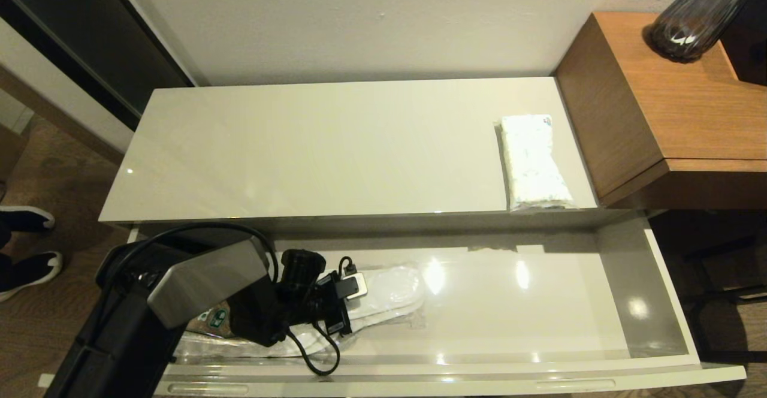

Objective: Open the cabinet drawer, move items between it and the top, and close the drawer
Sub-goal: Take out the disposable slippers from the drawer

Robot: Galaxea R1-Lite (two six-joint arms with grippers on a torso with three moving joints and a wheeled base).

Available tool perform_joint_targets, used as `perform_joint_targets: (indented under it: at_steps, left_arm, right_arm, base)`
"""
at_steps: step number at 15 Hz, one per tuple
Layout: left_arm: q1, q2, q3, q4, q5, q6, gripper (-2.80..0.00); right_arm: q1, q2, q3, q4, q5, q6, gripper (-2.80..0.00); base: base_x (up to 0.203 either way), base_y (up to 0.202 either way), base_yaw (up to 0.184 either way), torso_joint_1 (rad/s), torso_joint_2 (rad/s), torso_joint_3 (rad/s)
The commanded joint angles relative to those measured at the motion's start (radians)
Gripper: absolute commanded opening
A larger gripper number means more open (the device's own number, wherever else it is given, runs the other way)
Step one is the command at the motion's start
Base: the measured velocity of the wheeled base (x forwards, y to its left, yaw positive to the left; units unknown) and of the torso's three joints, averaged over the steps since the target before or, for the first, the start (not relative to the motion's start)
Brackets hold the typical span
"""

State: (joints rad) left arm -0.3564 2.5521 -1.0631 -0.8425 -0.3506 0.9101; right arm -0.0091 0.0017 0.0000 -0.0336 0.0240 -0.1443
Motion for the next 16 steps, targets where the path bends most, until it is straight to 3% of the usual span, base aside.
perform_joint_targets:
  at_steps: [1,10,16]
  left_arm:
    - [-0.01,0.011,-0.011,-0.038,-0.001,0.01,0.0]
    - [-0.01,0.043,-0.012,-0.053,0.012,0.014,0.0]
    - [0.001,0.089,-0.077,-0.051,0.032,0.009,0.0]
  right_arm:
    - [0.0,0.001,0.002,-0.001,-0.001,-0.003,-2.8]
    - [0.0,0.001,0.002,0.0,0.0,-0.001,-2.8]
    - [0.0,0.001,0.002,-0.002,-0.001,-0.001,-2.8]
  base:
    - [0.0,0.0,0.0,0.0,0.0,0.0]
    - [0.0,0.0,0.0,0.0,0.0,0.0]
    - [0.0,0.0,0.0,0.0,0.0,0.0]
